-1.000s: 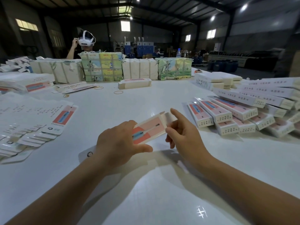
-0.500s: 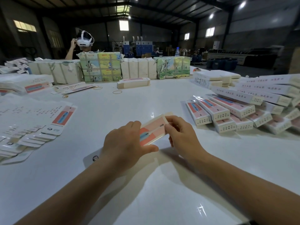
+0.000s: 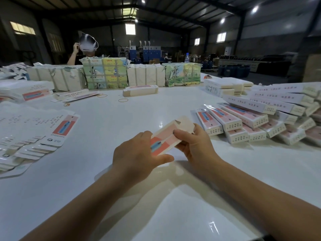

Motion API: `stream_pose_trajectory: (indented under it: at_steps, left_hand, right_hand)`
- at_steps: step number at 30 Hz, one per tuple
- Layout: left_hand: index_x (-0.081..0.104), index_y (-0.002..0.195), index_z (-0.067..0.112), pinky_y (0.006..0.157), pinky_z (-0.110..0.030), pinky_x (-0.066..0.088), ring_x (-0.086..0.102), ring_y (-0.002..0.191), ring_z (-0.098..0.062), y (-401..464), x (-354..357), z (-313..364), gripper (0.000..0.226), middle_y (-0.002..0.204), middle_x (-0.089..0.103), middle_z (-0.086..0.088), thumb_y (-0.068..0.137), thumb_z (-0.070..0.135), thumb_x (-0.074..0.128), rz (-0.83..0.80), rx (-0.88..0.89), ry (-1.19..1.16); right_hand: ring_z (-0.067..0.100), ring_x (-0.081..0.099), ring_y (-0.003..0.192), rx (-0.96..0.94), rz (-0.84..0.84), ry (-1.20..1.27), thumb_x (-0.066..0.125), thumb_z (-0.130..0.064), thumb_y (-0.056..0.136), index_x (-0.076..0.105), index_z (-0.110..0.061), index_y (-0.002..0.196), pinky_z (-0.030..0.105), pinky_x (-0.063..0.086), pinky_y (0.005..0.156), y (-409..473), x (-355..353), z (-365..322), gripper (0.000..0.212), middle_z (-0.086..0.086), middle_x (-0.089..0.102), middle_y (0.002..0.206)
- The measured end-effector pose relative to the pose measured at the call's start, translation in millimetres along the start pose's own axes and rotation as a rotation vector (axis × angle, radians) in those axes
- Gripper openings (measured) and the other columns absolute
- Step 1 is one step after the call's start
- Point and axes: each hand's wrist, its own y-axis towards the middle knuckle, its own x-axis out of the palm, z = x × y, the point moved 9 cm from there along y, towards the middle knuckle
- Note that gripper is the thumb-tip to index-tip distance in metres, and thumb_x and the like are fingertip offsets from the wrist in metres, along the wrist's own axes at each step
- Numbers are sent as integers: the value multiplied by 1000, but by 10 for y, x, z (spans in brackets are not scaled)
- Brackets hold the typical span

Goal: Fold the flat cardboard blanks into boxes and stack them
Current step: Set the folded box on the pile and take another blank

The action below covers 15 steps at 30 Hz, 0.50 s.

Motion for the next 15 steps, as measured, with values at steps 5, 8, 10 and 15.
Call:
stream_pose_trajectory:
  at_steps: [5,8,10,15]
  left_hand:
    - [41,106,35,68,-25,55,58,73,-7,16,-22,-26,76,96,53,16,49,84,35,-8,-20,-110]
    - [36,101,37,65,-23,53,56,69,-5,4,-35,-31,67,94,51,17,52,83,38,-16,-11,-94]
    - [36,101,36,68,-26,54,56,71,-6,-4,-35,-28,65,94,51,16,55,83,40,-23,-13,-83]
    - [41,112,31,66,-19,50,57,75,-10,-20,-31,-19,73,97,49,15,58,80,38,-22,-11,-2]
  right_hand:
    - [2,66,75,-481,27,-685,61,-23,91,55,-24,97,16,53,64,-200,137,-360,8,-12,63,81]
    - [1,65,76,-584,-21,-929,52,-28,95,51,-23,110,13,52,64,-267,244,-370,16,-15,61,88]
    - [9,64,78,-617,-5,-1023,49,-29,97,51,-18,117,13,51,65,-285,242,-383,24,-7,62,93]
    - [7,53,78,-623,-78,-1203,41,-27,100,44,-18,137,0,38,65,-297,313,-287,38,-7,57,97]
